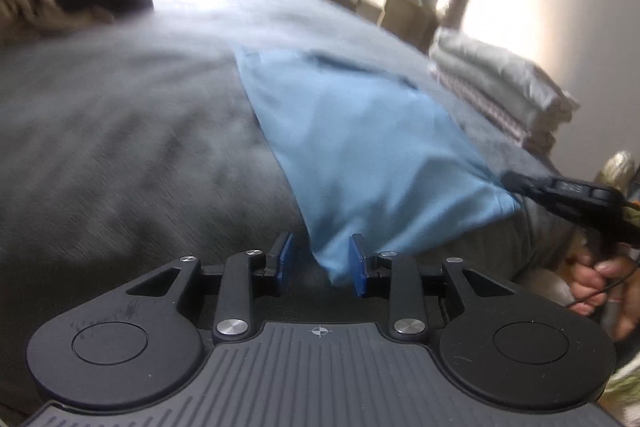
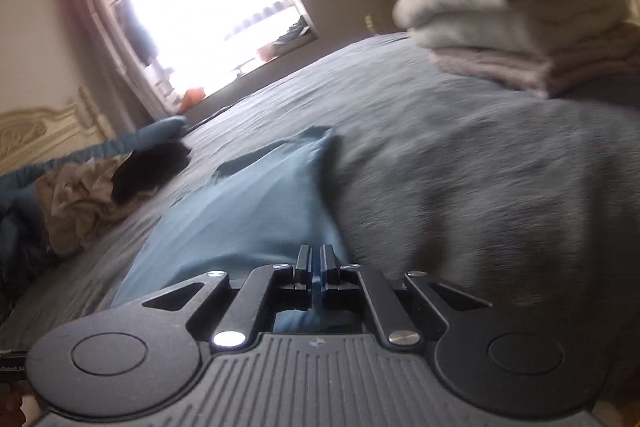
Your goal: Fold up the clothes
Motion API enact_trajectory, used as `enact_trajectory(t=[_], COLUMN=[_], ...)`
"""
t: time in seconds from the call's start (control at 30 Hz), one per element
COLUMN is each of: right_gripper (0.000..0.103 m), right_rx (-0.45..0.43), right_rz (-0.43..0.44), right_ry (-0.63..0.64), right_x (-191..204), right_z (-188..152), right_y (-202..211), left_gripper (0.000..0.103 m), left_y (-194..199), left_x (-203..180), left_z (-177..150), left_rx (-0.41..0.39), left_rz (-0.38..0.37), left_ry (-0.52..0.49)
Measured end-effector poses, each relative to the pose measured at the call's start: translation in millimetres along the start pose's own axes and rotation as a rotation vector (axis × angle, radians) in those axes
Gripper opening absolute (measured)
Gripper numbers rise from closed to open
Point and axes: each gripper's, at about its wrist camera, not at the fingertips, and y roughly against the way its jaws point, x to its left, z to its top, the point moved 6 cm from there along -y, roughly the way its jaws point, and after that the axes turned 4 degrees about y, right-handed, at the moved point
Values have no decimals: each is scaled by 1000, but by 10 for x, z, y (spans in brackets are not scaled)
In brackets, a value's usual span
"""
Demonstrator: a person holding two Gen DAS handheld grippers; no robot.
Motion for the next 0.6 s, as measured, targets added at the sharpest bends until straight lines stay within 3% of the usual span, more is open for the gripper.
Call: enact_trajectory(t=[0.13, 0.33, 0.4, 0.5, 0.6], right_gripper=[11, 13, 13, 1, 12], right_rx=[-51, -6, 43, 73, 39], right_rz=[62, 170, 133, 27, -49], right_ry=[-18, 24, 14, -4, -16], right_x=[132, 554, 465, 169, 63], right_z=[293, 325, 228, 178, 394], right_y=[-1, -524, -695, -732, -598], left_gripper=[36, 37, 37, 37, 37], left_y=[100, -404, -539, -542, -525], left_x=[-97, -212, -168, -113, -67], left_z=[188, 263, 199, 163, 158], left_rx=[-73, -1, 31, 28, 32], left_rz=[-25, -33, -34, -55, -70], left_ry=[-42, -58, -39, -20, 6])
